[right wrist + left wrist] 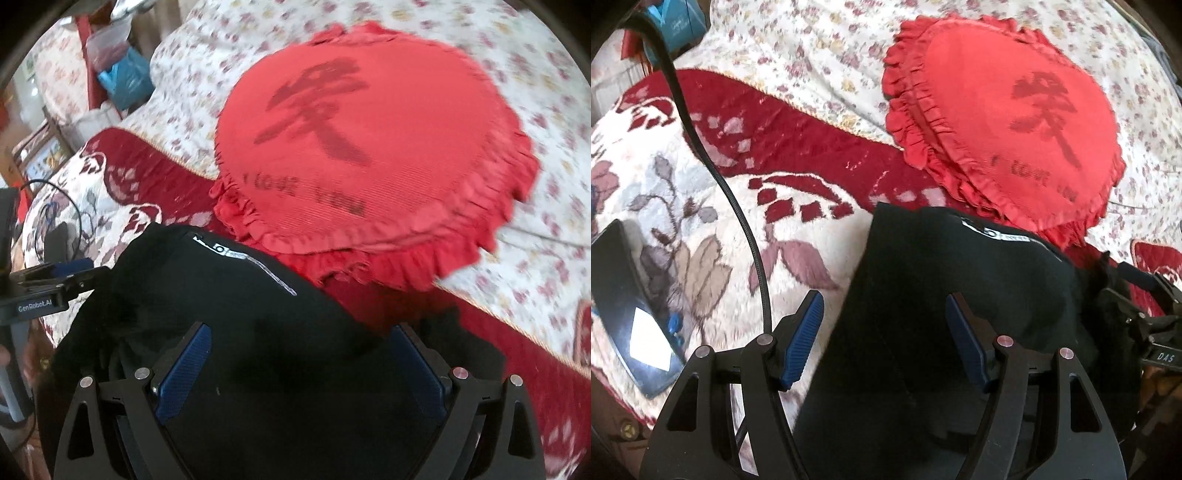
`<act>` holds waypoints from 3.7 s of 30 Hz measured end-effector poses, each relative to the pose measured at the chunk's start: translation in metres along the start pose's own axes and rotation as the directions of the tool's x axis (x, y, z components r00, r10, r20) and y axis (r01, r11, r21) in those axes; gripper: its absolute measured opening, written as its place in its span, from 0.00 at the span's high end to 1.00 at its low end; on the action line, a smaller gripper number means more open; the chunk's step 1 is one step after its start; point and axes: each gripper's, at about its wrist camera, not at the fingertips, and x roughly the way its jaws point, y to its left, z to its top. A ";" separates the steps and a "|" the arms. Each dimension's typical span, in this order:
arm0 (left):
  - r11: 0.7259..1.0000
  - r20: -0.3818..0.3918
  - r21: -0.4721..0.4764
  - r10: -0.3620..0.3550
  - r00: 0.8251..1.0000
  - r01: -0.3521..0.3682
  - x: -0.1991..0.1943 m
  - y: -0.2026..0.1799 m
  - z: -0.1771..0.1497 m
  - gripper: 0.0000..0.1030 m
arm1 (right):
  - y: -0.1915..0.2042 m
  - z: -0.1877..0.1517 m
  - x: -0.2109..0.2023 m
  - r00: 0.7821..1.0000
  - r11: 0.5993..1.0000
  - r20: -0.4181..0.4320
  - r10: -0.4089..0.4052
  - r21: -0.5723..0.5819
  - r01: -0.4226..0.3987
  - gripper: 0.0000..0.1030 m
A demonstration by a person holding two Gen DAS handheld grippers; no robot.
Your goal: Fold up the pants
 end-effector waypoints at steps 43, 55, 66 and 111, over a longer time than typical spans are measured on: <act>0.999 0.081 -0.043 0.018 0.997 -0.015 -0.022 0.071 0.036 0.62 | 0.024 0.060 -0.036 0.970 0.992 0.207 0.123 -0.003 -0.125 0.51; 0.992 -0.015 -0.120 0.026 1.000 -0.028 -0.031 0.072 -0.066 0.31 | -0.006 -0.057 -0.070 0.993 0.994 0.117 -0.002 0.109 -0.011 0.33; 0.988 -0.025 -0.149 0.033 0.999 -0.037 -0.020 0.062 -0.094 0.31 | -0.030 -0.099 -0.095 0.985 0.981 0.169 -0.014 0.194 -0.020 0.94; 0.980 -0.052 -0.200 -0.027 0.998 0.016 -0.026 0.044 -0.104 0.31 | -0.189 -0.230 -0.137 0.975 0.821 0.024 -0.220 0.545 0.172 0.63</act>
